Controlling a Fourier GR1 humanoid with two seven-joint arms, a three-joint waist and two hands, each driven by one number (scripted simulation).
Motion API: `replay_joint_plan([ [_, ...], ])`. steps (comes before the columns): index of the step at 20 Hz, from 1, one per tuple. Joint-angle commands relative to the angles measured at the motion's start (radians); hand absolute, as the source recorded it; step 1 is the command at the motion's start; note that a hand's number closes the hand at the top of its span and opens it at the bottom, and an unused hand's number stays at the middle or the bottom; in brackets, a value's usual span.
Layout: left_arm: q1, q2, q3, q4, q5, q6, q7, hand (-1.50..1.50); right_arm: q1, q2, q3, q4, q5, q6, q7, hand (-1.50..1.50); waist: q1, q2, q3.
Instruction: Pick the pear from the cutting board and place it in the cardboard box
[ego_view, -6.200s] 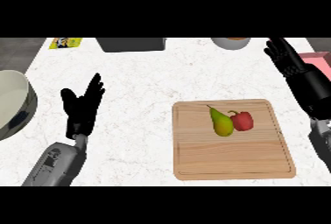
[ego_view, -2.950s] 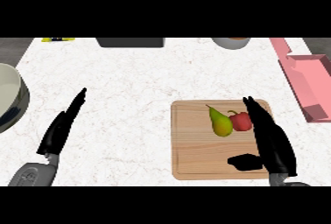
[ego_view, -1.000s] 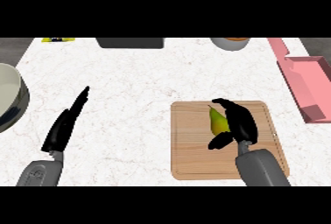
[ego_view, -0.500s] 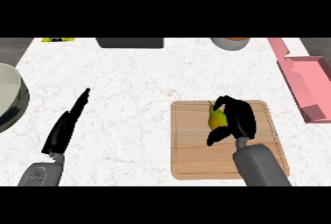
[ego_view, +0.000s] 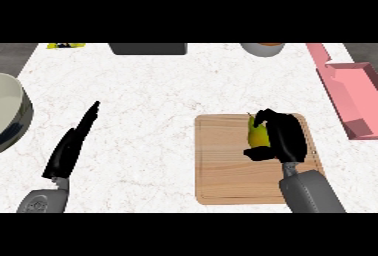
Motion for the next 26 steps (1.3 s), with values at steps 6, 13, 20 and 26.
replay_joint_plan([
  [6, -0.020, 0.023, 0.027, -0.006, 0.024, -0.032, 0.024, 0.00, -0.002, -0.287, 0.013, -0.274, -0.088, 0.377, -0.209, 1.50, -0.009, -0.001, 0.002],
  [13, 0.048, -0.013, -0.003, 0.006, -0.019, 0.011, -0.042, 0.00, 0.002, -0.361, -0.184, -0.511, -0.141, 0.420, -0.119, 1.50, -0.009, 0.000, 0.002],
  [20, -0.003, -0.010, 0.022, 0.051, -0.001, 0.000, -0.036, 0.00, -0.015, -0.467, -0.434, -0.620, -0.265, 0.611, -0.026, 1.50, -0.008, 0.001, 0.002],
  [26, -0.011, 0.006, 0.021, 0.016, -0.005, -0.017, -0.028, 0.00, -0.170, -0.515, -0.571, -0.331, -0.298, 0.532, -0.077, 1.50, 0.014, 0.008, 0.003],
])
